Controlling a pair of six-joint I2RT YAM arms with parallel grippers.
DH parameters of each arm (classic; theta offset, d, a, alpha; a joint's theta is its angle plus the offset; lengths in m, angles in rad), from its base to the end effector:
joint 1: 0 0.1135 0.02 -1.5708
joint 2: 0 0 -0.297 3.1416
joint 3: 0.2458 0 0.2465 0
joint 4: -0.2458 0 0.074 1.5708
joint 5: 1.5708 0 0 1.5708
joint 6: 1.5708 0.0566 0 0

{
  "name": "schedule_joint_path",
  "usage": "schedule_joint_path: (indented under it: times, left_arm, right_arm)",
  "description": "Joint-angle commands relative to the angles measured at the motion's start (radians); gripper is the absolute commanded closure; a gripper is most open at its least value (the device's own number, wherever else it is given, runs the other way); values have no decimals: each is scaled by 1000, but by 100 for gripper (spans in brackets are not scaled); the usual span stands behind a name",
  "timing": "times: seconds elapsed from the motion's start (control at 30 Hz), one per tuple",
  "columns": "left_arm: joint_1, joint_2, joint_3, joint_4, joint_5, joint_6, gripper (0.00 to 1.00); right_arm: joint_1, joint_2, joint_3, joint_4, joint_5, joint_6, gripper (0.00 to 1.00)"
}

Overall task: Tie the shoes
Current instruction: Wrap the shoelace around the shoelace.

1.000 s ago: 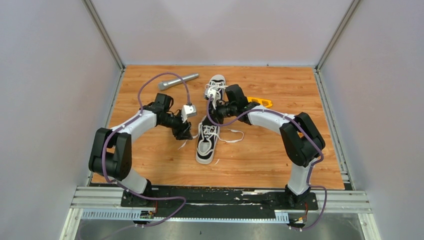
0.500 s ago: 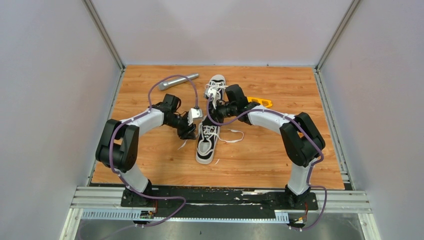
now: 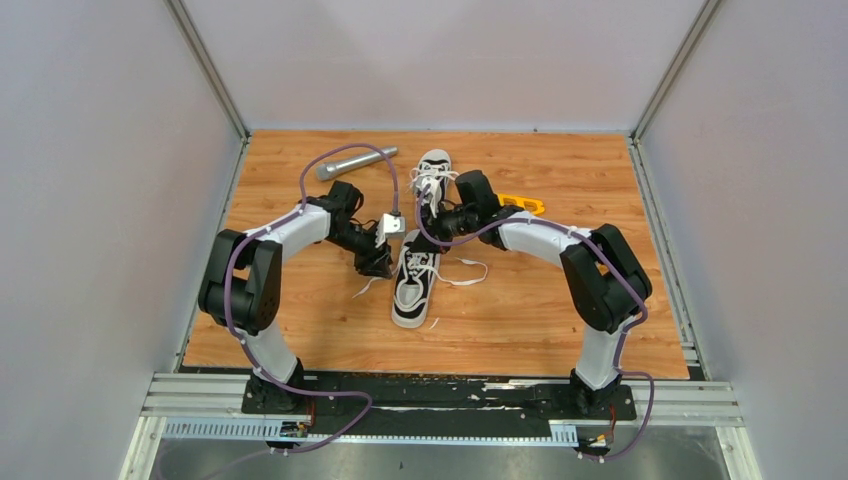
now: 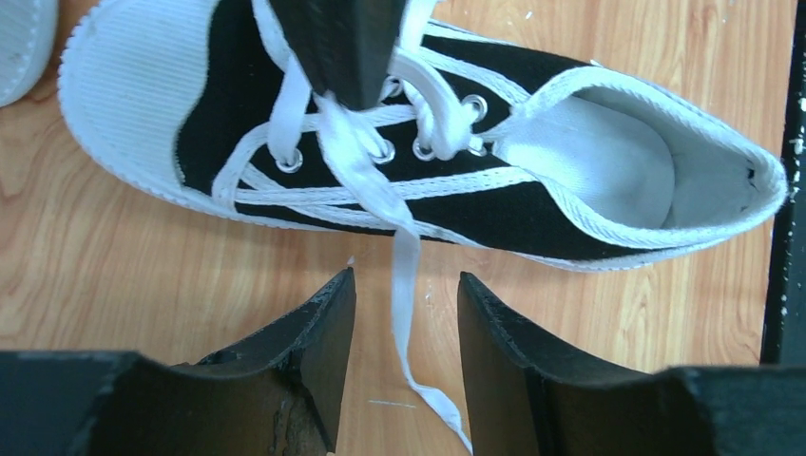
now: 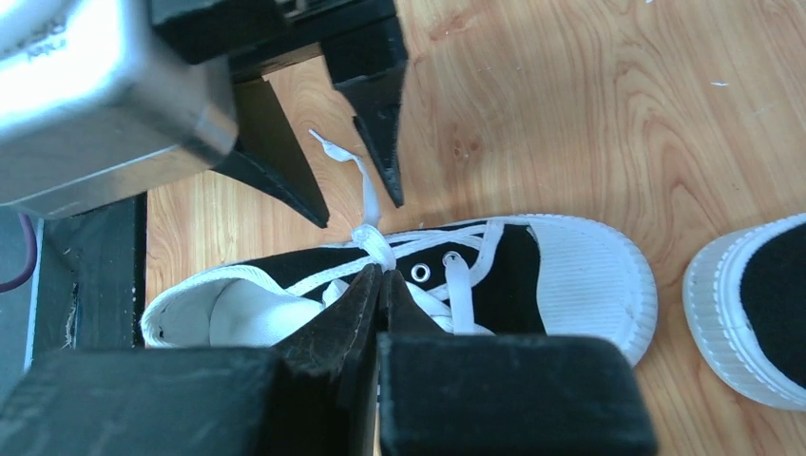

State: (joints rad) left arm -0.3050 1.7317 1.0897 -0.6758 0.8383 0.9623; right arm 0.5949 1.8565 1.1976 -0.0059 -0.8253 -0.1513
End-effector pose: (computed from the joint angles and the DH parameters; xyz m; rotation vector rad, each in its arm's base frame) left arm 0.2954 -0.1371 0.2032 1.5821 1.9159 -0.9443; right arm 0.3228 0.2687 0.2302 -1.2236 1.8553 1.1610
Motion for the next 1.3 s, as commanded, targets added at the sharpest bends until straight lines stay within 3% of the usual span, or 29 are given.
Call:
schedule_joint_path:
  times: [0.0,0.2,0.5,0.77,1.27]
  left_arm:
    - [2,3,40,-60,43,64,49]
    - [-3,42,69,-70,28,43,55]
    - [-17,6,101,-28,-4,-25,53]
    - [-62,84,196,-144,-28,21,62]
    - [-74,122,225,-283,8,128,63]
  right_arm:
    - [-15,-26,0,47,-34,40,100]
    - [-23,-15,8,53,-46,52,99]
    - [-37,2,15,59,-69,63,99]
    - [-48,13,17,74,-79,75,98]
    - [-63,18,14,96,-83,96,98]
